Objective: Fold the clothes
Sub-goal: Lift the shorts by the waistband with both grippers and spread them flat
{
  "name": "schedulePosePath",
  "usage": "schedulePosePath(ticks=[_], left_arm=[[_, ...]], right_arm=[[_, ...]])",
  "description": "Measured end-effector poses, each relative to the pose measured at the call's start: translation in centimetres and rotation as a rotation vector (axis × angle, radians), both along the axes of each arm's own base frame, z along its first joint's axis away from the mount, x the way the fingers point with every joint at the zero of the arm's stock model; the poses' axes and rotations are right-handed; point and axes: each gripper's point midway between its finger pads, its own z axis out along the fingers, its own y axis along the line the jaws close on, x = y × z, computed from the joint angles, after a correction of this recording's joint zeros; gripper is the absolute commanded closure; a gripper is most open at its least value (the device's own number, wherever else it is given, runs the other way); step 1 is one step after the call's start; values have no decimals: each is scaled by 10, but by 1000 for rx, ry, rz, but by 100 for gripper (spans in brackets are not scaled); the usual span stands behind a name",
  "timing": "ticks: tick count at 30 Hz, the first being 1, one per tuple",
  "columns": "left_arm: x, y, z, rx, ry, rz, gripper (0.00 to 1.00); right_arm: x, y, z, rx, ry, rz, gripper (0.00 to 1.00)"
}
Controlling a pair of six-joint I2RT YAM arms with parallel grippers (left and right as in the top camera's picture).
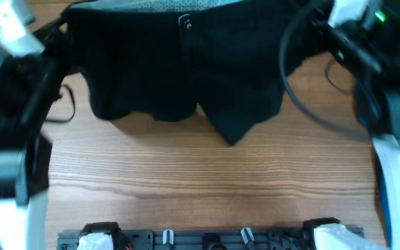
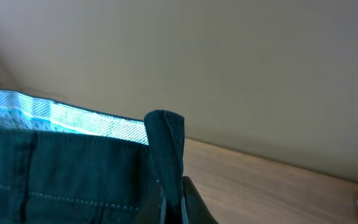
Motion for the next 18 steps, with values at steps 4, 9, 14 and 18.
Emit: schedulePosePath(ticks=[4, 9, 14, 18], left_arm=[[-66, -6, 45, 26, -140, -20, 96], [-127, -9, 59, 48, -213, -25, 96], [-151, -10, 60, 56, -229, -26, 96], [-119, -8, 36, 52, -108, -25, 96]], right_arm=[[-74, -10, 43, 17, -91, -13, 96], [-134, -17, 63, 57, -142, -23, 96], [-160, -20, 65, 78, -143, -26, 96], [-133, -17, 46, 70, -59, -31, 96]])
